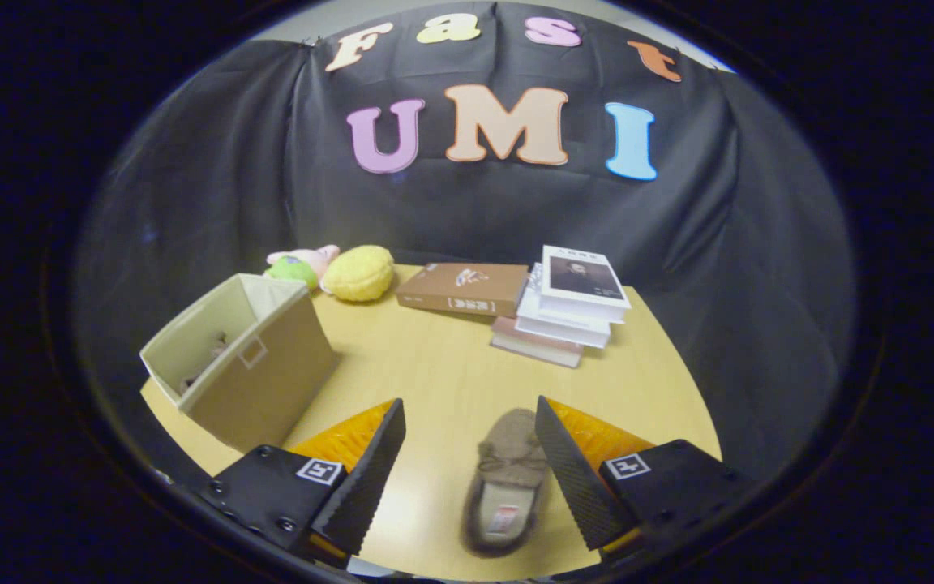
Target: Open the storage box then place both shoes into the box .Put the left shoe in first, then the right shoe, with the right side of both shoes facing outward in a uniform manner.
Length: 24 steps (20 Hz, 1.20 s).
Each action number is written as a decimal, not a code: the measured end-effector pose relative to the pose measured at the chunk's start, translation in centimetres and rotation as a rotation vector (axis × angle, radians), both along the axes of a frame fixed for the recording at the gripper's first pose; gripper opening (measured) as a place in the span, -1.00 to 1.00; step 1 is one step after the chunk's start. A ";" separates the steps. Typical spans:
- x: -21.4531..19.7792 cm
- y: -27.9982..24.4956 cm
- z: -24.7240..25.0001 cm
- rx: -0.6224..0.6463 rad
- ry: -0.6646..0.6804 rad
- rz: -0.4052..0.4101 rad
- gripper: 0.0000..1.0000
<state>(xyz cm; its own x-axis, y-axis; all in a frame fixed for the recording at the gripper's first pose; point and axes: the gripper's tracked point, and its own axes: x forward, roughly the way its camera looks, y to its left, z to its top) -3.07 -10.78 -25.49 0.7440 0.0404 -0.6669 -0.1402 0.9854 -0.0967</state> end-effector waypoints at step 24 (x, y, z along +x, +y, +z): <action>-5.8 -7.5 -10.8 0.230 0.442 -0.327 -0.92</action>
